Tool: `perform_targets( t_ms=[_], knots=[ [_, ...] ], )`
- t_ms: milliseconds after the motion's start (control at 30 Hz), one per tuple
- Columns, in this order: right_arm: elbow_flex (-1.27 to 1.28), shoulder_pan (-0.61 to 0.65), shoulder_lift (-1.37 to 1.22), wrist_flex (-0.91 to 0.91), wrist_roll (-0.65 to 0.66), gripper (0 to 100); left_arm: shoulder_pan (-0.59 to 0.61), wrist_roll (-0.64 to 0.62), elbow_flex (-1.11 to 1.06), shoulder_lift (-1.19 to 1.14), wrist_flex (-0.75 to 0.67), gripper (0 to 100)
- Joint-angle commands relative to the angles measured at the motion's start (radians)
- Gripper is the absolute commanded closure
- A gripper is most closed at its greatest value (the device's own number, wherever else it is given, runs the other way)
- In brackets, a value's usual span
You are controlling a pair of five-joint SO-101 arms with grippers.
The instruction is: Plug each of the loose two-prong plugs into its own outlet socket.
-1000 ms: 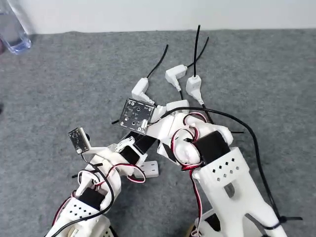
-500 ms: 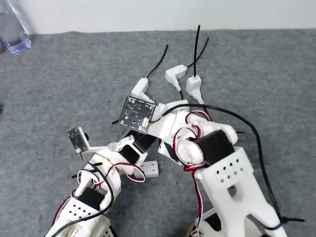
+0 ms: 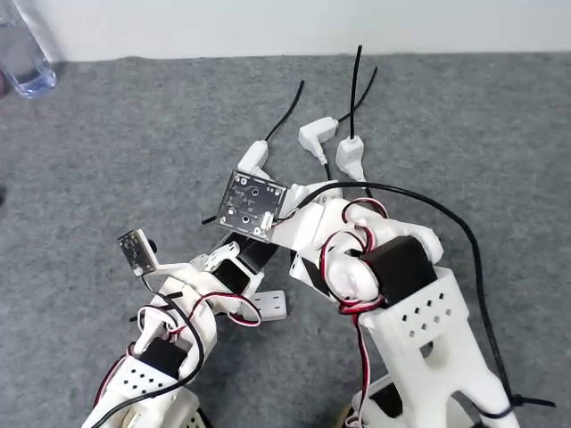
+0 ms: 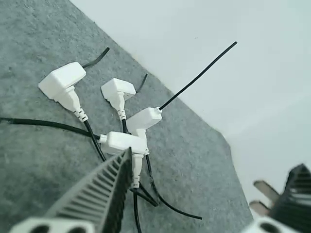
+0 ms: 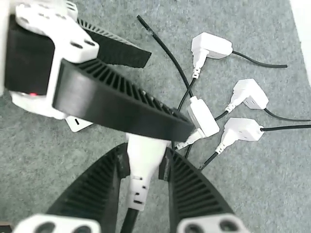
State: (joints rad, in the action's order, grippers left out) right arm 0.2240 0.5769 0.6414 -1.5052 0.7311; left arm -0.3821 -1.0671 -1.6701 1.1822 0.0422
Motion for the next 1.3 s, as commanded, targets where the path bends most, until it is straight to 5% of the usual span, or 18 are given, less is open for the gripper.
perform_targets(
  t_ms=[0, 1267],
  knots=[
    [-0.100, 0.018, 0.033, 0.008, -0.005, 99.1, -0.006, 0.003, -0.010, -0.003, -0.002, 55],
    [-0.144, 0.018, 0.036, 0.012, -0.011, 99.1, -0.008, 0.003, -0.010, -0.003, -0.002, 55]
  ],
)
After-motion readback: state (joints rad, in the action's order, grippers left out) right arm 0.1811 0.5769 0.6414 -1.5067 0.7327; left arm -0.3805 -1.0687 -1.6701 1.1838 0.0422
